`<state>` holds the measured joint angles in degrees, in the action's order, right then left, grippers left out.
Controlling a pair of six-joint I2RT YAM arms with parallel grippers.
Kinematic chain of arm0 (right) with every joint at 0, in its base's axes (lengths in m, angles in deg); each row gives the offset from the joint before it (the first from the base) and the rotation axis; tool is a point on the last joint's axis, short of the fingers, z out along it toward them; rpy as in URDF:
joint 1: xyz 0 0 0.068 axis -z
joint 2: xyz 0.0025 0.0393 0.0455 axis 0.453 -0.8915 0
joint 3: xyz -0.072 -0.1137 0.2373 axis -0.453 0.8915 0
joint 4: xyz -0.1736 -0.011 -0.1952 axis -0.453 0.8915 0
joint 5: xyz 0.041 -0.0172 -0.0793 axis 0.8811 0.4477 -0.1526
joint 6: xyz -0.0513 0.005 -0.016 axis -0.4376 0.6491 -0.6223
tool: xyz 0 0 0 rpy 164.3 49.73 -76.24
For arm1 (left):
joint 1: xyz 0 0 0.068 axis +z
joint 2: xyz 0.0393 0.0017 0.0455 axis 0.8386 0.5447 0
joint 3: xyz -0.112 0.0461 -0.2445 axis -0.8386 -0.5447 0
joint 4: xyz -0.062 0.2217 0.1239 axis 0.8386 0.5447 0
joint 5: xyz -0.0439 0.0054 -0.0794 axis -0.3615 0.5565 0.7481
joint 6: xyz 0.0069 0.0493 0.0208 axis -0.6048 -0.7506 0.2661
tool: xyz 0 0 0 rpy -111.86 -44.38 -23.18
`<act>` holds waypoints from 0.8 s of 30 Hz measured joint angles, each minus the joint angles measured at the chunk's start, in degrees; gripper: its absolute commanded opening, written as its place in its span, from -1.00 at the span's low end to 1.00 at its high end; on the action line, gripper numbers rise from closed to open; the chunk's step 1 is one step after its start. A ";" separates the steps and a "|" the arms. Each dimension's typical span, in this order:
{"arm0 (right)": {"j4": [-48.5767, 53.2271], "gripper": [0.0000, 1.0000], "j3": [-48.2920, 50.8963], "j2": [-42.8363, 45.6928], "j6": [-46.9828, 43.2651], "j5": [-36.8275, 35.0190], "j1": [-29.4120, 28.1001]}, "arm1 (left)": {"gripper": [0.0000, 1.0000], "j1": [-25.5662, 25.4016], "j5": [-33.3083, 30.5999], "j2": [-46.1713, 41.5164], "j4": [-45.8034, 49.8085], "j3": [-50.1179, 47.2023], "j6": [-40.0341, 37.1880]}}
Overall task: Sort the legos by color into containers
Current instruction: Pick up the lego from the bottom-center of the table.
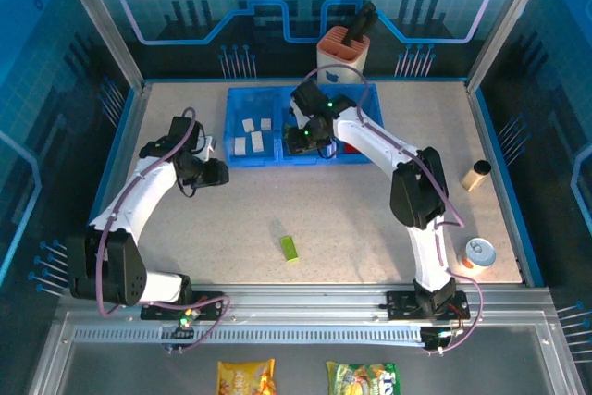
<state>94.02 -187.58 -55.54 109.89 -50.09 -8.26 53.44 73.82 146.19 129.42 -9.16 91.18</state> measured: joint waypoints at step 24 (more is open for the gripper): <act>8.50 -0.19 16.68 10.38 -21.20 -15.54 -23.78 | -0.13 0.09 0.42 0.00 0.00 0.00 0.00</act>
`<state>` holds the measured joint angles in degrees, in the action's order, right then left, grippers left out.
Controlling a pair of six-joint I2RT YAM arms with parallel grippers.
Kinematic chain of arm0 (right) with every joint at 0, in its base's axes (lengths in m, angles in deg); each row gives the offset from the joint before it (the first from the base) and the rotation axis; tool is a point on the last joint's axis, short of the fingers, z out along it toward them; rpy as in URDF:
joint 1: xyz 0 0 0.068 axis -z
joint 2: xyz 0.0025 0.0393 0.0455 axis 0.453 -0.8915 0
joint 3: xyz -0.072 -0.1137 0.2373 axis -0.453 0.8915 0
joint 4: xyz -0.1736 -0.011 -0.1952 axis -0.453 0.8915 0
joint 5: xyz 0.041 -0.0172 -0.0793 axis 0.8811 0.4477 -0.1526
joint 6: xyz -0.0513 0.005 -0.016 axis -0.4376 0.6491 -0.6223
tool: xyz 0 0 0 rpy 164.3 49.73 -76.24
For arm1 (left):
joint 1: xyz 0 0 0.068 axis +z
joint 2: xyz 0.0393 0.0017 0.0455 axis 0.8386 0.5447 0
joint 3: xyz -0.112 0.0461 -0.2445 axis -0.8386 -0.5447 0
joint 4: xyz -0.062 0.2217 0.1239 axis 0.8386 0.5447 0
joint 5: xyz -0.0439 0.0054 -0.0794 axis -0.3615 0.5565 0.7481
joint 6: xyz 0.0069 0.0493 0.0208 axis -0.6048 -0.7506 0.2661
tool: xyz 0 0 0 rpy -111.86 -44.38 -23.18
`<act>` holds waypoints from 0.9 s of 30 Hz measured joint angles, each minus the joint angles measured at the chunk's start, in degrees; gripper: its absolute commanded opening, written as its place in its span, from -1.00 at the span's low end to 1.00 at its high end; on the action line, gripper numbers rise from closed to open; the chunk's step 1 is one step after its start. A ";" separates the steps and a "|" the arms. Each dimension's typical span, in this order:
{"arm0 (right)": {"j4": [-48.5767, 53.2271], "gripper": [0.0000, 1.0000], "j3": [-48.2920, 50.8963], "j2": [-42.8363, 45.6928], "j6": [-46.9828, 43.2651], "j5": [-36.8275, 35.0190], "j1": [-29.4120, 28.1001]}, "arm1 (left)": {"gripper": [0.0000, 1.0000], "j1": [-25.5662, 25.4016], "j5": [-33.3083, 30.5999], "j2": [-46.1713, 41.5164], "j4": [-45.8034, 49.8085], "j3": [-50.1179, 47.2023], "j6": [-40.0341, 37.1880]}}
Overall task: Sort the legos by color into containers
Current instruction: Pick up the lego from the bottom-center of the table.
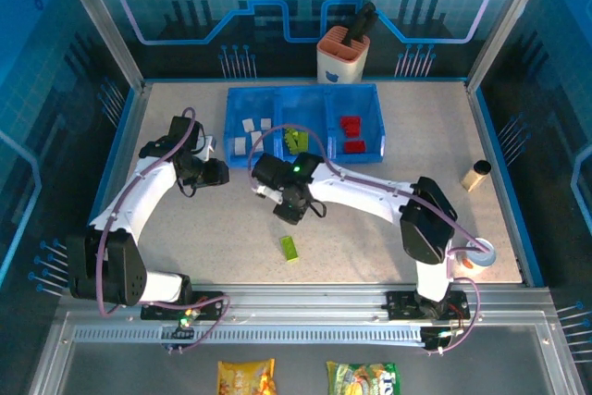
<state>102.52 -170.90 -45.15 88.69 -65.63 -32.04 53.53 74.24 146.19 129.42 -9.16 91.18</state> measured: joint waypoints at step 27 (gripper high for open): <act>-2.91 0.08 5.38 -7.56 46.88 1.16 -8.22 | -0.13 0.00 0.66 0.37 -0.02 0.00 0.00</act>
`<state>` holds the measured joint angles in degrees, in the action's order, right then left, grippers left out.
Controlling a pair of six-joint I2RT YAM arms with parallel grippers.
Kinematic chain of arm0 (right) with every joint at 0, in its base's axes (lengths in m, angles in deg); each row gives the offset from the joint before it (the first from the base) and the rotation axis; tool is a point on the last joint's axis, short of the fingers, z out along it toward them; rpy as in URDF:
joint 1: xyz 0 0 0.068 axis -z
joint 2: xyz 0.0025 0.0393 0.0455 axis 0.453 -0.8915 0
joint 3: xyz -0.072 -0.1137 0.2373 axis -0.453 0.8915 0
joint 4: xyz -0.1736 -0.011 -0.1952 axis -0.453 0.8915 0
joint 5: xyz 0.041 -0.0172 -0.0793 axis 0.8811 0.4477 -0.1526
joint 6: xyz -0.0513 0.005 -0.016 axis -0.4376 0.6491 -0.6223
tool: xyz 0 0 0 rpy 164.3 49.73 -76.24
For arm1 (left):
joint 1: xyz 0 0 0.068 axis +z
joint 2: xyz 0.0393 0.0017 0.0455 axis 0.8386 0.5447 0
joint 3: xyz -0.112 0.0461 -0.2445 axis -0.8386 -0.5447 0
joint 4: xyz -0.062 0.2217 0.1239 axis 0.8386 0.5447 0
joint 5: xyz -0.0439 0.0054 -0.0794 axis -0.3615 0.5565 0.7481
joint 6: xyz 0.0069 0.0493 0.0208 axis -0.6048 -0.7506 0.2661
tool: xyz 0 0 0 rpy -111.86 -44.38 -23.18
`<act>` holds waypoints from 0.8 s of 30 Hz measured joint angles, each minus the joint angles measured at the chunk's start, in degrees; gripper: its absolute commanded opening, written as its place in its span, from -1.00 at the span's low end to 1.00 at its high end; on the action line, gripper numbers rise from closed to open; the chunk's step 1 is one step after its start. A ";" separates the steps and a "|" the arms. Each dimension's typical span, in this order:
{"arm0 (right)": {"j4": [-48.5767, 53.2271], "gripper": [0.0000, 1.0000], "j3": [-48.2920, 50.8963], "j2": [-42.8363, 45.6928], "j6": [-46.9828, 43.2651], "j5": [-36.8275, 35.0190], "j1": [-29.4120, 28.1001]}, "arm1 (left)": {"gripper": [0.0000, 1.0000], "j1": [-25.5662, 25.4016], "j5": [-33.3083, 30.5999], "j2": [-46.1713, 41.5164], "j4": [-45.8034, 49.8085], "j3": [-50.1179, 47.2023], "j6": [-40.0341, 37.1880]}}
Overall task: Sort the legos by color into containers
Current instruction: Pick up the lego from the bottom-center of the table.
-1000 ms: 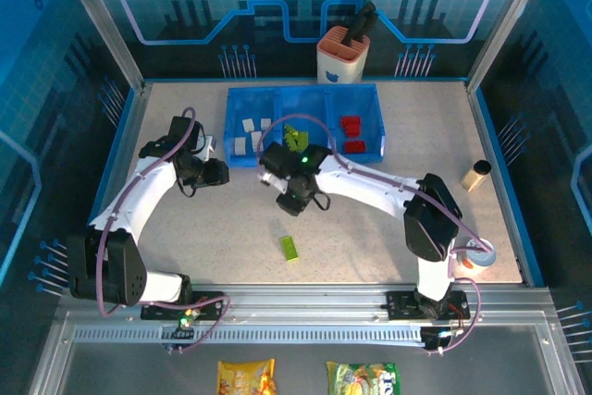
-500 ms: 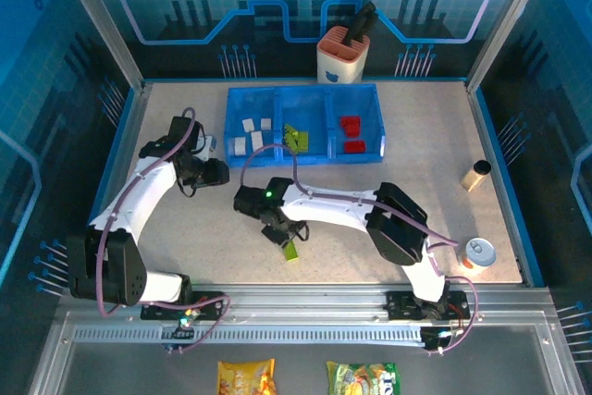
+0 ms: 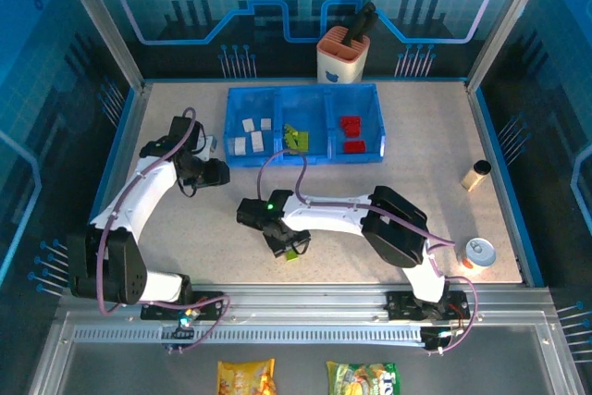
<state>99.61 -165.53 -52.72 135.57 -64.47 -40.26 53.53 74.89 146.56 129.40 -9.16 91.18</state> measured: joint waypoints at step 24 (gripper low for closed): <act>-5.53 -0.30 3.23 0.26 2.10 4.87 -0.04 | -0.13 0.00 0.35 0.00 0.00 0.00 0.00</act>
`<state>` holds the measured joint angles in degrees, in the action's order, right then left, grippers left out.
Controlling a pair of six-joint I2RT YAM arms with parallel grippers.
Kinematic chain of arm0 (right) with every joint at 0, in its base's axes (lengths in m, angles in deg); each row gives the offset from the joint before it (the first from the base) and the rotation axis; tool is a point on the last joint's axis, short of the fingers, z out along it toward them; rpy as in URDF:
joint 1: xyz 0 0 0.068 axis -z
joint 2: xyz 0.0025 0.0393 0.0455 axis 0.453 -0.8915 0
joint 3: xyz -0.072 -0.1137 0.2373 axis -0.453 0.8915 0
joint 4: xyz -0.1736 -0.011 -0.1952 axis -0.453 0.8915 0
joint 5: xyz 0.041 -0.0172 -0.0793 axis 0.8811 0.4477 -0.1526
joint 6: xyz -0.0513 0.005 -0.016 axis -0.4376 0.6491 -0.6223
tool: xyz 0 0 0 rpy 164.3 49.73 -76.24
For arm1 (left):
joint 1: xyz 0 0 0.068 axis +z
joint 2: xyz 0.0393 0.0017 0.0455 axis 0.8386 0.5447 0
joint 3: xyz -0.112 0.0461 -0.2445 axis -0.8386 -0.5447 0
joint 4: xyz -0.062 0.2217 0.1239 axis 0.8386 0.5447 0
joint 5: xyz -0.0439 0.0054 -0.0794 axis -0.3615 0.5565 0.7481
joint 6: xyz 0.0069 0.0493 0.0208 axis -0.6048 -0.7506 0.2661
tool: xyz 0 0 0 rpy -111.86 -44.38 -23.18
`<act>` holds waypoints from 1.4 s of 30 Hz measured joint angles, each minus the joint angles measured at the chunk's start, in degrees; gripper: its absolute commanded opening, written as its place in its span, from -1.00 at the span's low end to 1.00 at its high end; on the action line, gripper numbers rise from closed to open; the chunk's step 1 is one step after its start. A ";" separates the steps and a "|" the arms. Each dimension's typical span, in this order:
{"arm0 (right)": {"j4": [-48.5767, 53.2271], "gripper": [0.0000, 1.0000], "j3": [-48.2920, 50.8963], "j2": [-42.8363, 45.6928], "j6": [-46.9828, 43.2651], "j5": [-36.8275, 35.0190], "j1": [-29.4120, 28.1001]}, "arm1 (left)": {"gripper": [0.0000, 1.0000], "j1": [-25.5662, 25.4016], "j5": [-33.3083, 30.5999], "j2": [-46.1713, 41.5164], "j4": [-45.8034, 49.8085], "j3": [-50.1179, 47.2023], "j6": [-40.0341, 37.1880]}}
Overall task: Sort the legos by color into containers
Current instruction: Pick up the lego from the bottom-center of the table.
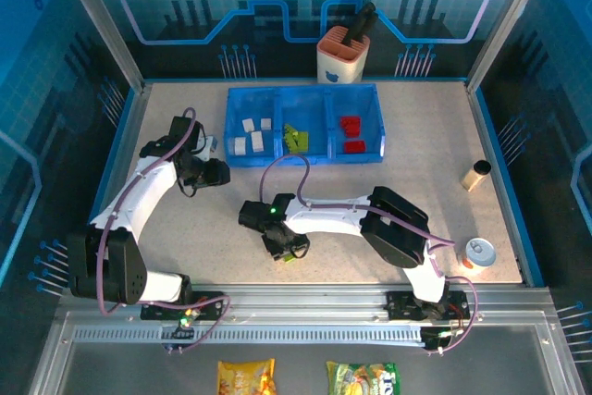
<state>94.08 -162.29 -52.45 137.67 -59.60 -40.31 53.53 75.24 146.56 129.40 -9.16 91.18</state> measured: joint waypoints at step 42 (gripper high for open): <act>4.63 -0.34 -9.60 4.48 -8.33 -1.81 11.06 | -0.13 0.04 0.02 0.20 0.02 0.00 0.00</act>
<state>98.72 -171.89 -47.97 129.34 -61.41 -29.25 53.57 75.26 146.76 129.42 -9.16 91.18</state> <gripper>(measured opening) 0.333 0.435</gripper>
